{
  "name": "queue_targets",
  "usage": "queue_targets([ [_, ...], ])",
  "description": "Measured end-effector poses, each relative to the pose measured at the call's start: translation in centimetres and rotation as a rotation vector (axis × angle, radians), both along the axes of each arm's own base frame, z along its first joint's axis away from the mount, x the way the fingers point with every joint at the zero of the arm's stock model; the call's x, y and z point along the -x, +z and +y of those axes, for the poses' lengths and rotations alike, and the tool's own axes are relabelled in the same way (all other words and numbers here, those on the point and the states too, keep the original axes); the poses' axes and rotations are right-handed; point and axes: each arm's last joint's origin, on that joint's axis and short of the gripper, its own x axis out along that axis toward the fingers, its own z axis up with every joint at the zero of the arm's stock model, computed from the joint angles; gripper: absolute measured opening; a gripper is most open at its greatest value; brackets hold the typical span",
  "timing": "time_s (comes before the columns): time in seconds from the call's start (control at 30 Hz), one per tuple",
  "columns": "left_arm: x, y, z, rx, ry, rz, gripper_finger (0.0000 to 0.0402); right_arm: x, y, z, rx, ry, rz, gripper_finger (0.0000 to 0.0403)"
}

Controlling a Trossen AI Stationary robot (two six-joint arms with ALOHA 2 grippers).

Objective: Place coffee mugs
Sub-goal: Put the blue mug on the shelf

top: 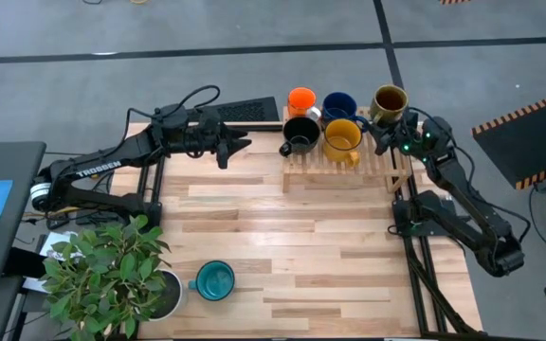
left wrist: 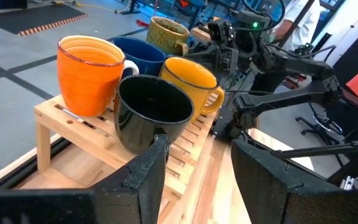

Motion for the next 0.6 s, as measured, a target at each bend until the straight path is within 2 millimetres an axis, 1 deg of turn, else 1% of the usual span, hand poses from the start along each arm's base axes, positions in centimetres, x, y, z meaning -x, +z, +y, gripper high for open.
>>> queue_targets([
  [0.17, 0.0, 0.0, 0.0, 0.0, -0.001, 0.0, 0.0167, 0.0, 0.2, 0.1, -0.023, 0.001, 0.01, 0.024],
  [0.4, 0.0, 0.0, 0.0, 0.0, -0.001, 0.0, 0.0167, 0.0, 1.6, 0.2, 0.014, 0.012, 0.001, 0.024],
  [0.6, 0.0, 0.0, 0.0, 0.0, -0.003, 0.0, 0.0167, 0.2, 1.5, 0.7, -0.06, 0.033, 0.101, 0.024],
])
